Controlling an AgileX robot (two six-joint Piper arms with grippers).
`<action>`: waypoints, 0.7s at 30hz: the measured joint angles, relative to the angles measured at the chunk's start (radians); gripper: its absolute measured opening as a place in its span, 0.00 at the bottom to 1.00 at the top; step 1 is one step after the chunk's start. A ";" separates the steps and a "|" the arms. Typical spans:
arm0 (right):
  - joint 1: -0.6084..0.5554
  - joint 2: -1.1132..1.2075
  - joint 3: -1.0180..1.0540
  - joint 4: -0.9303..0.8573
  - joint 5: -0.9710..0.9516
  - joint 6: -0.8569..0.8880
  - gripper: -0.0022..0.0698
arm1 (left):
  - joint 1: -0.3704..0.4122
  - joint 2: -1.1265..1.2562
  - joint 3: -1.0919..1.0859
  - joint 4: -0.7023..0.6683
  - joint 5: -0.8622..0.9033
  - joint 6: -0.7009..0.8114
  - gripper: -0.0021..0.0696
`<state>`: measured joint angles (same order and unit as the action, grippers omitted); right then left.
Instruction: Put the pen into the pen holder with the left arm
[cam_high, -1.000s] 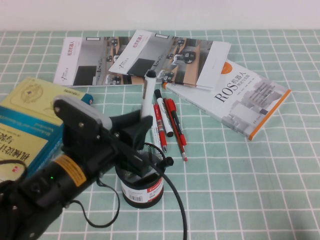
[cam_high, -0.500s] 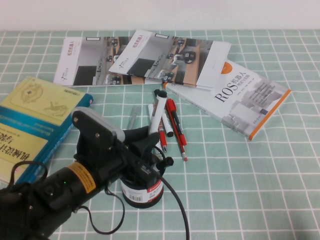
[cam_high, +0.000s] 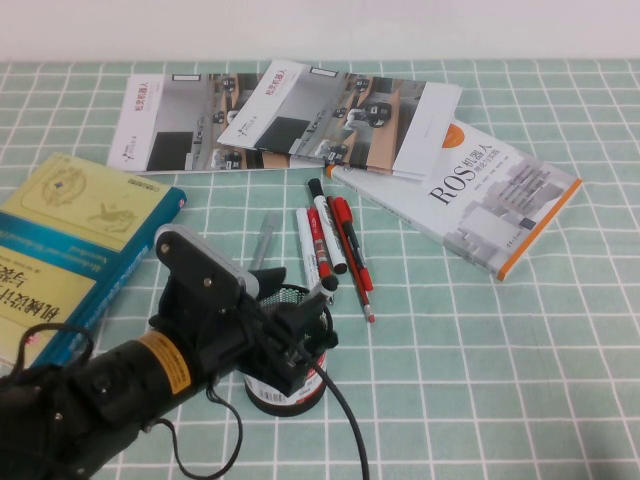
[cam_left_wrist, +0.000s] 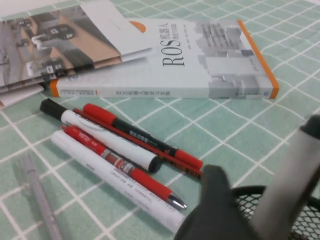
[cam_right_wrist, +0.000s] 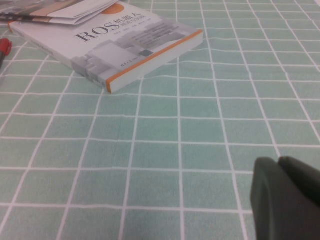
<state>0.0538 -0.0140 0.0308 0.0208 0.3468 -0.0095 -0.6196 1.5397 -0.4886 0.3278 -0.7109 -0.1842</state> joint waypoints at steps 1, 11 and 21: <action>0.000 0.000 0.000 0.000 0.000 0.000 0.00 | 0.000 -0.009 0.000 0.000 0.008 0.003 0.58; 0.000 0.000 0.000 0.000 0.000 0.000 0.00 | 0.000 -0.322 0.000 0.000 0.214 0.016 0.51; 0.000 0.000 0.000 0.000 0.000 0.000 0.00 | 0.000 -0.825 0.001 0.002 0.597 -0.025 0.04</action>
<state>0.0538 -0.0140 0.0308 0.0208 0.3468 -0.0095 -0.6196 0.7151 -0.4872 0.3296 -0.1139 -0.2097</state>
